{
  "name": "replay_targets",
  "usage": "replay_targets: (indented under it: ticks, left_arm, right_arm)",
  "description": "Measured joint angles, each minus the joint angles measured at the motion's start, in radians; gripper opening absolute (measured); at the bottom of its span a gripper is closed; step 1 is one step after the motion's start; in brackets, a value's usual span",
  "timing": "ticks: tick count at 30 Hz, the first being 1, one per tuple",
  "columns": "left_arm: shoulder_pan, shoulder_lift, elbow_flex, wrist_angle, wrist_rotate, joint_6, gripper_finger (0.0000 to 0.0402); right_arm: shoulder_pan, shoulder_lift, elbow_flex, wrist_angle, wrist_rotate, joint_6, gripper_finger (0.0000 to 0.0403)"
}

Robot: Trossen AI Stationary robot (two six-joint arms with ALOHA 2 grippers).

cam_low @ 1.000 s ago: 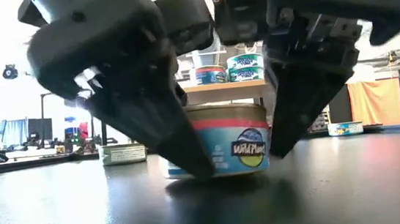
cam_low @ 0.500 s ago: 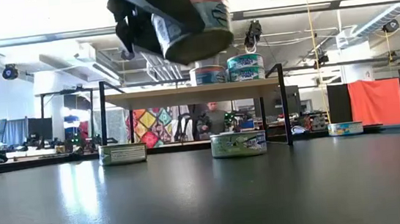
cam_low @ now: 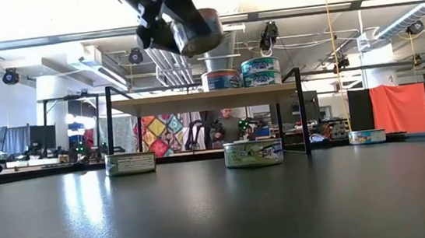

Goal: Stack canned seafood by type on shelf
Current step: Stack the top pink center tuna can on top of the pink tuna can on the shelf

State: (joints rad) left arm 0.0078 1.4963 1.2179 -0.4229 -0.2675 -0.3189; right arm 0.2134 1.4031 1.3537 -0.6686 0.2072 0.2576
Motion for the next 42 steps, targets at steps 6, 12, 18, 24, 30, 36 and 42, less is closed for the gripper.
replay_targets:
  ticks: [6, 12, 18, 24, 30, 36, 42]
  left_arm:
    - [0.130, 0.014, 0.035, -0.016, 0.054, 0.149, 0.0351]
    - [0.249, 0.042, 0.158, -0.019, 0.158, 0.327, 0.0351]
    - [0.334, 0.114, 0.259, -0.099, 0.192, 0.464, 0.0352]
    - [0.362, 0.211, 0.334, -0.162, 0.244, 0.556, 0.0352]
    - [0.374, 0.275, 0.422, -0.187, 0.262, 0.568, 0.0352]
    - [0.392, 0.318, 0.494, -0.245, 0.268, 0.565, 0.0352]
    - [0.406, 0.345, 0.507, -0.315, 0.284, 0.576, 0.0352]
  right_arm:
    - [-0.158, -0.030, 0.037, -0.008, -0.069, -0.211, 0.0013]
    - [-0.337, -0.014, 0.076, -0.008, -0.242, -0.381, 0.0013]
    - [-0.459, -0.008, 0.105, 0.002, -0.243, -0.454, 0.0013]
    - [-0.537, -0.008, 0.133, 0.067, -0.271, -0.491, 0.0013]
    - [-0.620, 0.006, 0.131, 0.154, -0.352, -0.453, 0.0013]
    - [-0.694, 0.045, 0.130, 0.189, -0.506, -0.479, 0.0013]
    - [-0.728, 0.093, 0.130, 0.194, -0.530, -0.525, 0.0013]
